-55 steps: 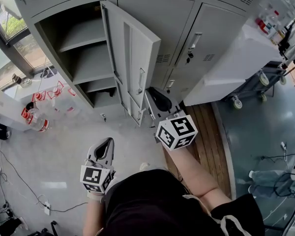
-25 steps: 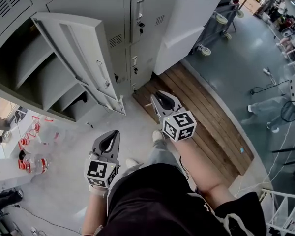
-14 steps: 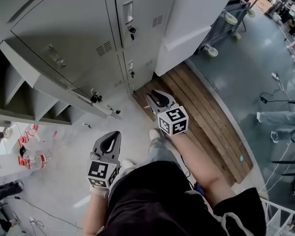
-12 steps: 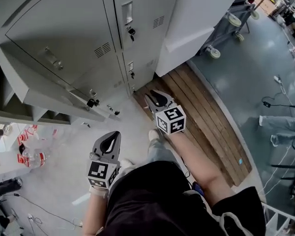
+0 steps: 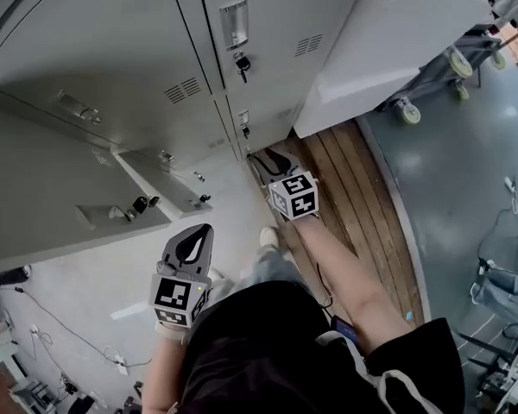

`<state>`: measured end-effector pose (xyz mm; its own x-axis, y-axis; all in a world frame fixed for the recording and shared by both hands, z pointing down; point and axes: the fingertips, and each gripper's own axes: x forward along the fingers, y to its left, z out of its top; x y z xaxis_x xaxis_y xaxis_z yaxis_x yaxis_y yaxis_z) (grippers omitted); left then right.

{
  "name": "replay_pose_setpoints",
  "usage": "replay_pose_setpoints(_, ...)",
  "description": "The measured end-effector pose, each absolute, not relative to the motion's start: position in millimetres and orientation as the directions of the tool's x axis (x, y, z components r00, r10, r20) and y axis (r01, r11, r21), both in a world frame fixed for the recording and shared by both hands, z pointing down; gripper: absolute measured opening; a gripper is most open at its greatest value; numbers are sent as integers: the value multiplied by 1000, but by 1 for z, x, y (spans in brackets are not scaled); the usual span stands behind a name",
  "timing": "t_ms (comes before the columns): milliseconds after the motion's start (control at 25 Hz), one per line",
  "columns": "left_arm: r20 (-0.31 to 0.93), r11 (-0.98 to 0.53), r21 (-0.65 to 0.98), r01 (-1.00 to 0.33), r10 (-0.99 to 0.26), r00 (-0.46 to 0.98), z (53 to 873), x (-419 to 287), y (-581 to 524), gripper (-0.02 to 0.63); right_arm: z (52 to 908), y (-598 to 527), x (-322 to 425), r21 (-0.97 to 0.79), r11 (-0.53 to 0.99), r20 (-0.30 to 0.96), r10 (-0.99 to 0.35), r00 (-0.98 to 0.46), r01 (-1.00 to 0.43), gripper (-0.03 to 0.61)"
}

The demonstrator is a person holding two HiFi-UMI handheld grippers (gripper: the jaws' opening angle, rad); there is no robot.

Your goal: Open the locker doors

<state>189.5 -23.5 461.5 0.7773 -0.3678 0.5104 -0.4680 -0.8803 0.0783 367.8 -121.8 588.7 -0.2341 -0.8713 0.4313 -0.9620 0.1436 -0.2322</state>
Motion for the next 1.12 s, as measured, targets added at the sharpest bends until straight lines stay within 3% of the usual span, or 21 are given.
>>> replay_pose_setpoints(440, 556, -776, 83, -626, -485, 675, 472, 201, -38, 18, 661, -193, 382, -231, 231, 484, -815, -318, -945, 192)
replay_pose_setpoints(1120, 602, -681, 63, -729, -557, 572, 491, 174, -44, 18, 717, -254, 375, -171, 272, 543, -776, -321, -947, 212)
